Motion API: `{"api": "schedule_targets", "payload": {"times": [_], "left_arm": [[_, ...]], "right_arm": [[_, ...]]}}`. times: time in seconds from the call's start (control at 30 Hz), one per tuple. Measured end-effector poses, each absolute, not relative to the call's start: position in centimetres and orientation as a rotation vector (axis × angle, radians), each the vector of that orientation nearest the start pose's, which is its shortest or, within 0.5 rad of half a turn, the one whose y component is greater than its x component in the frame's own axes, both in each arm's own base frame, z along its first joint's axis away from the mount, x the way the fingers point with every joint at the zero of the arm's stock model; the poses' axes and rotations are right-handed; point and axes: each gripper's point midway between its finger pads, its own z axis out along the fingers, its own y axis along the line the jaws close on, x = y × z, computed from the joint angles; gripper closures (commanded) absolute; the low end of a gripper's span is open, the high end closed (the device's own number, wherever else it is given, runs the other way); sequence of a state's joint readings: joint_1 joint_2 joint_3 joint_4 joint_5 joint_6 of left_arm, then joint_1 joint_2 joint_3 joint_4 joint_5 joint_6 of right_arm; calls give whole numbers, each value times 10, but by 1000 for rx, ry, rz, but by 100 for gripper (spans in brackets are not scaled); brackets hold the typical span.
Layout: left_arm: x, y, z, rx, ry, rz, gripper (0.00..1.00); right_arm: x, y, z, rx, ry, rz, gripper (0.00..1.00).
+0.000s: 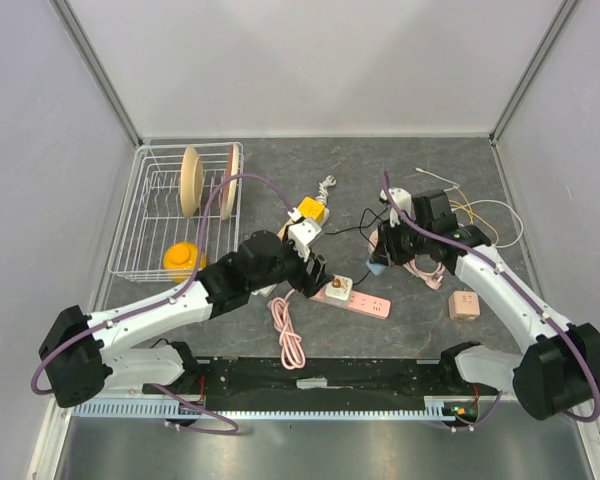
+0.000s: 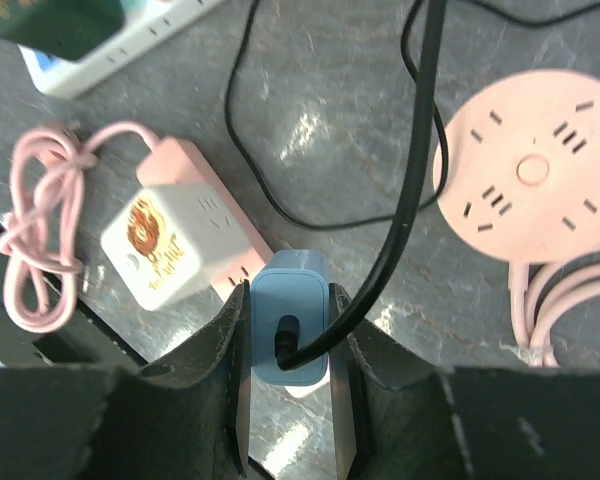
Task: Insert the plug
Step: Insert the plug into the socket.
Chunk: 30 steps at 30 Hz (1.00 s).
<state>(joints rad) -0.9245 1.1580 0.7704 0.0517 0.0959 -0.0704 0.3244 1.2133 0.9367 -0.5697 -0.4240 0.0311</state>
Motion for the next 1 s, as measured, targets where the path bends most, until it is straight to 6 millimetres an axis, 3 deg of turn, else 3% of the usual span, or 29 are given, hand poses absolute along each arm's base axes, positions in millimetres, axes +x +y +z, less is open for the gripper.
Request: {"api": "schedule_targets", "payload": {"times": [0.2, 0.43, 0.7, 1.0], "left_arm": [[200, -319, 160, 770, 1974, -753, 22], [197, -331, 126, 737, 2124, -652, 21], [208, -330, 132, 650, 2132, -598, 21], [210, -317, 136, 592, 2135, -564, 21]], "right_arm": [[243, 153, 126, -545, 2408, 572, 100], [230, 162, 109, -359, 2437, 521, 100], [208, 180, 117, -173, 2362, 417, 100], [183, 189, 90, -28, 2393, 244, 100]]}}
